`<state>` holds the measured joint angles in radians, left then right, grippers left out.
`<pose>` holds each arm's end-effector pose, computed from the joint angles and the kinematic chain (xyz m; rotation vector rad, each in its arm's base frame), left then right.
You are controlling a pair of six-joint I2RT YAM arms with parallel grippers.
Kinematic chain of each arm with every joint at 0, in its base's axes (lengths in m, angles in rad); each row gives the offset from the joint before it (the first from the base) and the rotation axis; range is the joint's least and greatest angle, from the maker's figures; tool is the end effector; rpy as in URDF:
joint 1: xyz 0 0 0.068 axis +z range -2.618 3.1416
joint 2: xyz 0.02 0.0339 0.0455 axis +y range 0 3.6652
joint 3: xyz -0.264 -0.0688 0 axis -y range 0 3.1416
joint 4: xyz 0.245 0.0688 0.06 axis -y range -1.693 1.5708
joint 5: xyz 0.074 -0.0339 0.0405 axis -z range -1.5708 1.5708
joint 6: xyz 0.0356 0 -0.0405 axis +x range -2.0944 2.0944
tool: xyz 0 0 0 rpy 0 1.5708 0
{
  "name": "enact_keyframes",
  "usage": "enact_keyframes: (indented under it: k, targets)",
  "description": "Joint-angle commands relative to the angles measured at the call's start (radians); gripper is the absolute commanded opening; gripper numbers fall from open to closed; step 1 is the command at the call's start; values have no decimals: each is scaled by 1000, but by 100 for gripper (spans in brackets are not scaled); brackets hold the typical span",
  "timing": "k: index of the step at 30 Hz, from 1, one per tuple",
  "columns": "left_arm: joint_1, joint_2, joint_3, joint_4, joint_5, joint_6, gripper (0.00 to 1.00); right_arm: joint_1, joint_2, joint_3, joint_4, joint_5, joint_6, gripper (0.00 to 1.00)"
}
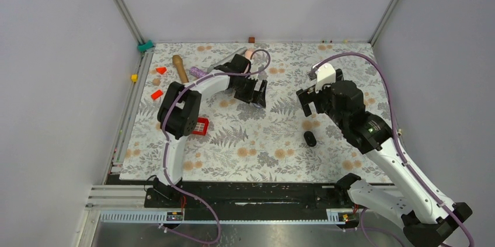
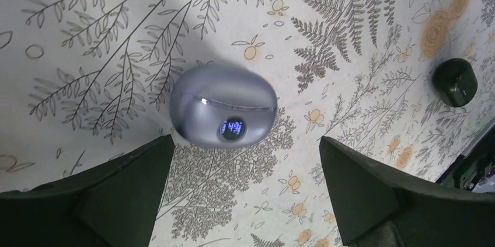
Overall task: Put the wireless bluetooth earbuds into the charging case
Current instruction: Place the charging case at the center of the board, then reset both arms
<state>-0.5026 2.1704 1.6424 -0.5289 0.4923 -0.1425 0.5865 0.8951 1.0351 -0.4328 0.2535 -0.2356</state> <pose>0.3973 -0.2376 0.1681 0.6543 2.6063 -0.8623 0.1657 0.0994 0.3818 -0.5773 1.7618 0.0078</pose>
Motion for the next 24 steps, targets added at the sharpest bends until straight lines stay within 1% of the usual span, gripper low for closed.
enact_keyframes:
  k: [1,7,12,13,16,21,24]
  targets:
    - [16,-101,-23,-3,-52,30,99,-13,-27,2,42,14,10,99]
    - [27,-243,-81,2,-35,90,99,-26,-40,3,43,16,25,99]
    - [62,-429,-154,17,3,185,99,-30,-62,-5,61,24,34,99]
    - [73,-488,-171,21,13,200,98,-30,-70,-11,71,30,35,99]
    - [126,-633,-221,43,43,232,99,-30,-84,-17,92,67,39,99]
    - [254,-851,-294,42,108,257,99,-28,-127,-18,116,94,61,99]
    - [307,-972,-350,29,86,293,99,-28,-185,-36,147,73,67,100]
